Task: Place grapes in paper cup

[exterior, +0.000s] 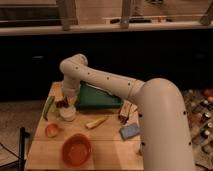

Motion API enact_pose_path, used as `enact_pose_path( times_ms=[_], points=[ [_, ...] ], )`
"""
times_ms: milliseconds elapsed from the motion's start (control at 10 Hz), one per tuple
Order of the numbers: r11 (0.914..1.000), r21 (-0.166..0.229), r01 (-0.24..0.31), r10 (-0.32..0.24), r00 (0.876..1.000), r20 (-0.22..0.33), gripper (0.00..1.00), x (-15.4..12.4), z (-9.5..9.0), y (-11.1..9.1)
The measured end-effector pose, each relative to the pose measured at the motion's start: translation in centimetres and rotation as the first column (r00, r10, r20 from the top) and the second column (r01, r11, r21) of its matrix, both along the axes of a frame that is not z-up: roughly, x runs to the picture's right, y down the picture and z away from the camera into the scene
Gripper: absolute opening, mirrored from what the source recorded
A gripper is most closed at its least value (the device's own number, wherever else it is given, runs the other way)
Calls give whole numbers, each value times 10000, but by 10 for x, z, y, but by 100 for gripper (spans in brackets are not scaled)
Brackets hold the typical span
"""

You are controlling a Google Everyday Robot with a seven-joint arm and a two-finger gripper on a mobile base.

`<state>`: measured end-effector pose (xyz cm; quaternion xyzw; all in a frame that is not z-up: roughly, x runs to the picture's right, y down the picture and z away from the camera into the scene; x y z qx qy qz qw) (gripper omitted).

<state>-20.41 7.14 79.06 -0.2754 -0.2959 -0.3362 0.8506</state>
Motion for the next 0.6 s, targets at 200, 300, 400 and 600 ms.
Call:
enact_pose_path(
  times_ms=[200,300,400,600],
  points=[
    [10000,12,64,-64,10000,10,15,0,-1,2],
    [10000,19,43,-43,10000,-6,24,0,-2,3],
    [10000,35,19,-19,10000,-34,37,1,-3,3],
    [10000,51,37,-36,10000,-37,57,0,-3,4]
  ],
)
